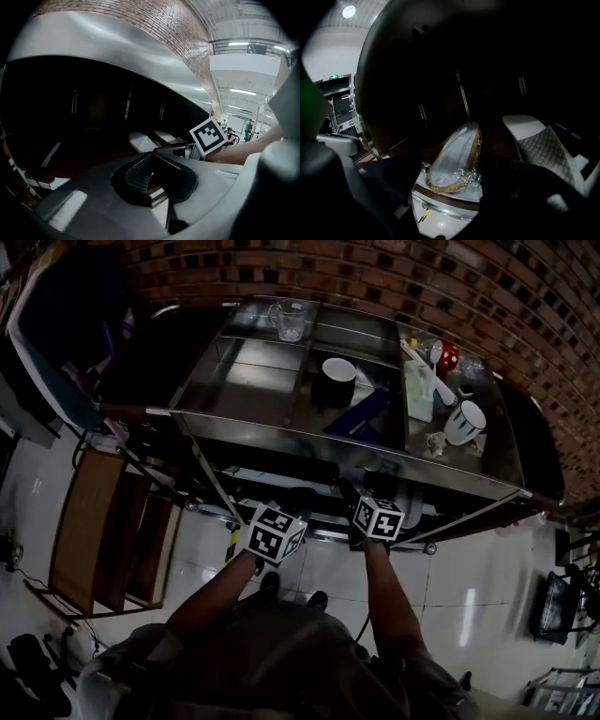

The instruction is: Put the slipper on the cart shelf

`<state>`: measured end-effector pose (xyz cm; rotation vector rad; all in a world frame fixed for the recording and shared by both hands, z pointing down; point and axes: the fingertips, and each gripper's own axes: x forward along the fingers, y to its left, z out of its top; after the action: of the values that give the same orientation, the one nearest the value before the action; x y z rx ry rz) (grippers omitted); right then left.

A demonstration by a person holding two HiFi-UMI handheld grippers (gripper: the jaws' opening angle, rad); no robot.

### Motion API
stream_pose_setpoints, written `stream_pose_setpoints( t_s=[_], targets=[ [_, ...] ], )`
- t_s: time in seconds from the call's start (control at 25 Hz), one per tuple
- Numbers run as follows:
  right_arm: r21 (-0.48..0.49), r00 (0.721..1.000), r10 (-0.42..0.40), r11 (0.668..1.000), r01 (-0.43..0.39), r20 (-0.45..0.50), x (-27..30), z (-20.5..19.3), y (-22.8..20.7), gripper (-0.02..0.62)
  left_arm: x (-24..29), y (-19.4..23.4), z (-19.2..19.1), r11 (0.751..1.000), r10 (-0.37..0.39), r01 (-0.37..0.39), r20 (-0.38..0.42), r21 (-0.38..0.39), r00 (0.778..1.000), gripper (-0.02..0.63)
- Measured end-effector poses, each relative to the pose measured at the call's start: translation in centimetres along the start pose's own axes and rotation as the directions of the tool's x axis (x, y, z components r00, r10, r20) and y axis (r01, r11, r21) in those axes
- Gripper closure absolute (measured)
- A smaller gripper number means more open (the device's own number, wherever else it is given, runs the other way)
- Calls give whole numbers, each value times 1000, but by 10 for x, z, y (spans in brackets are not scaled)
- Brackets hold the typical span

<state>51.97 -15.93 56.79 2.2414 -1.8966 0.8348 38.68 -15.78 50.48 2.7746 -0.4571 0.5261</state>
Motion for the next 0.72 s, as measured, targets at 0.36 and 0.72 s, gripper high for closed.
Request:
stream_pose_setpoints(
  t_s=[0.36, 0.72],
  targets=[
    [-93, 994, 38, 995, -28, 104, -42, 36, -6, 244, 14, -18, 15, 1000, -7, 7, 35, 15, 999, 598],
    [-133, 968, 170, 980, -147, 182, -92, 55, 19, 518, 16, -24, 29, 999, 0, -2, 56, 34, 998, 598]
  ],
)
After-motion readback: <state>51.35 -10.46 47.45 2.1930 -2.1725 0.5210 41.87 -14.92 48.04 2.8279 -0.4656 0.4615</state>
